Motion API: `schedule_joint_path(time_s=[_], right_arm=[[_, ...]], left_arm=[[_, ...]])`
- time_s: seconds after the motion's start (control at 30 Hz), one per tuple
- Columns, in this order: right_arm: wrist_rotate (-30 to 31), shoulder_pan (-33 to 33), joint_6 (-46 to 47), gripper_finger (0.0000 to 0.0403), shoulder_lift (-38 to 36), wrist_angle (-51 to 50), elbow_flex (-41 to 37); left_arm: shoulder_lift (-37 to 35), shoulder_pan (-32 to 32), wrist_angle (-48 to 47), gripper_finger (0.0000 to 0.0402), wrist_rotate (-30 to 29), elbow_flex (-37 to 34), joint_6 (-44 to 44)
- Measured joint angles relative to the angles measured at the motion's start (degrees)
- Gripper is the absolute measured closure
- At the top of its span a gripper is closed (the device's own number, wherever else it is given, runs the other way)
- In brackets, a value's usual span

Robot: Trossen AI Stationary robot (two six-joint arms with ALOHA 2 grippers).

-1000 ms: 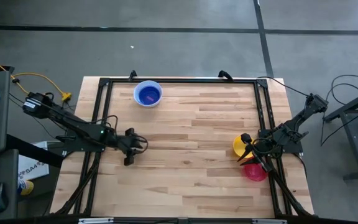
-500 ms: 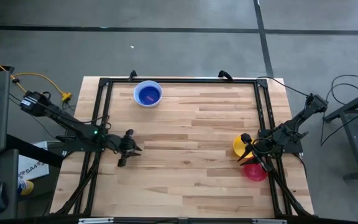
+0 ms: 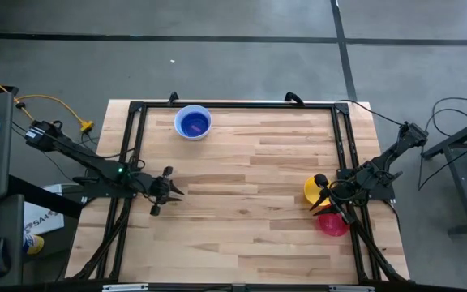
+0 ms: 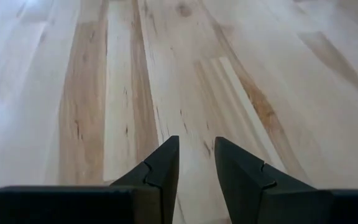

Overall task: Nest bowls inside each other
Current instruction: Stack the yellow bowl on top of the violet bowl

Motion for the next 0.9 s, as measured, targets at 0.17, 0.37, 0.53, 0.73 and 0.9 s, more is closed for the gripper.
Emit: schedule_joint_path(time_s=[0.17, 0.37, 0.53, 0.73, 0.9], right_arm=[[0.00, 0.00, -0.02, 0.0327, 0.00, 0.00, -0.02], [0.00, 0.00, -0.02, 0.0327, 0.01, 0.00, -0.02], [0.00, 0.00, 0.00, 0.0327, 0.00, 0.02, -0.02], [0.00, 0.00, -0.02, 0.0327, 0.00, 0.02, -0.02], [0.01, 0.00, -0.02, 0.0327, 0.00, 0.02, -0.01]], left_arm=[[-5.19, 0.04, -5.37, 0.0297, -0.03, -0.04, 3.74], [-9.94, 0.04, -7.73, 0.0297, 0.25, -0.07, 6.47], [-10.69, 0.04, -7.79, 0.0297, 0.64, -0.11, 13.52], [-10.67, 0.04, -7.79, 0.0297, 0.61, -0.13, 21.73], [-10.67, 0.12, -7.80, 0.0297, 0.44, -0.15, 28.96]])
